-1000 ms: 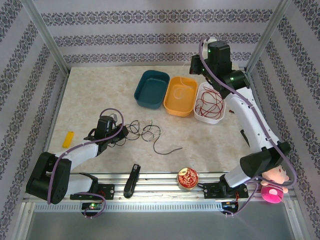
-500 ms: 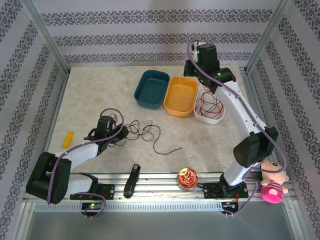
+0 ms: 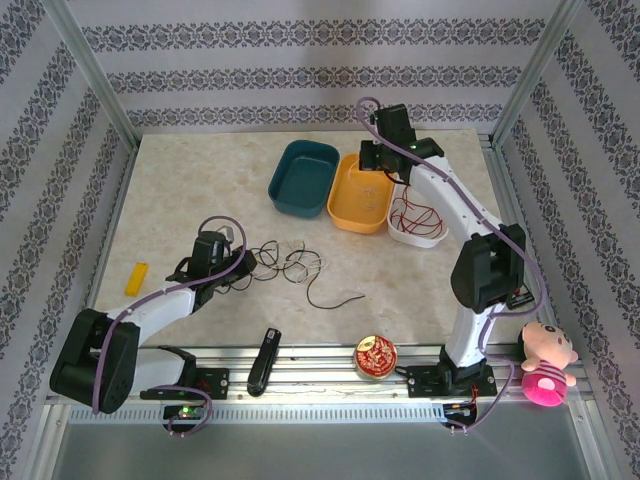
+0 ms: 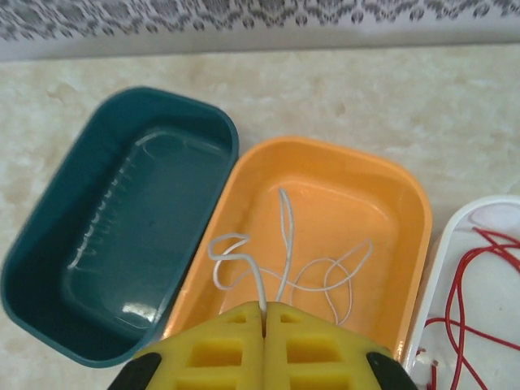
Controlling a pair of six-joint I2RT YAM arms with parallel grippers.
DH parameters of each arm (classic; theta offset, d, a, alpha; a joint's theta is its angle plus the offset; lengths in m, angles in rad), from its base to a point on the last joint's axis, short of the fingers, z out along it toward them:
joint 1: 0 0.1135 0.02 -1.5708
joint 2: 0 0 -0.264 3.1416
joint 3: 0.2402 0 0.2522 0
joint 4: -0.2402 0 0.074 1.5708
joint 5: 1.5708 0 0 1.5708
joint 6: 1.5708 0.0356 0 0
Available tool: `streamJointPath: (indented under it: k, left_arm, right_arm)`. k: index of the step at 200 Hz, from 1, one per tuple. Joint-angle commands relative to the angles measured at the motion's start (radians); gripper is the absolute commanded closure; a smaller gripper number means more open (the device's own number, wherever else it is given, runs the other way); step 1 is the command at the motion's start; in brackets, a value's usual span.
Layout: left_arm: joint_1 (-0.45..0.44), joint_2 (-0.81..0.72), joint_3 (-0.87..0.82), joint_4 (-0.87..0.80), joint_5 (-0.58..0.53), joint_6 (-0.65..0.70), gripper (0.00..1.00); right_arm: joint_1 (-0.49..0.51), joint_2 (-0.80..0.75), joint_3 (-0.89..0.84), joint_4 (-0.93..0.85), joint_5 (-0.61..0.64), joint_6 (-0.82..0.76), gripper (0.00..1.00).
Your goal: Untangle the cables
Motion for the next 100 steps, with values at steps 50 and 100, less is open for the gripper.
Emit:
streamJointPath:
  k: [50, 100]
  left_arm:
    - [0.011, -0.024, -0.015, -0.020, -0.018, 0.009, 1.00]
    - [0.010, -0.025, -0.006, -0.022, -0.016, 0.012, 1.00]
  right_arm:
    - [-0.033, 0.108, 0.071, -0.112, -0.005, 0.030, 0.63]
    - [-0.031, 0.024, 0.009, -0.084, -0.036, 0.036, 0.61]
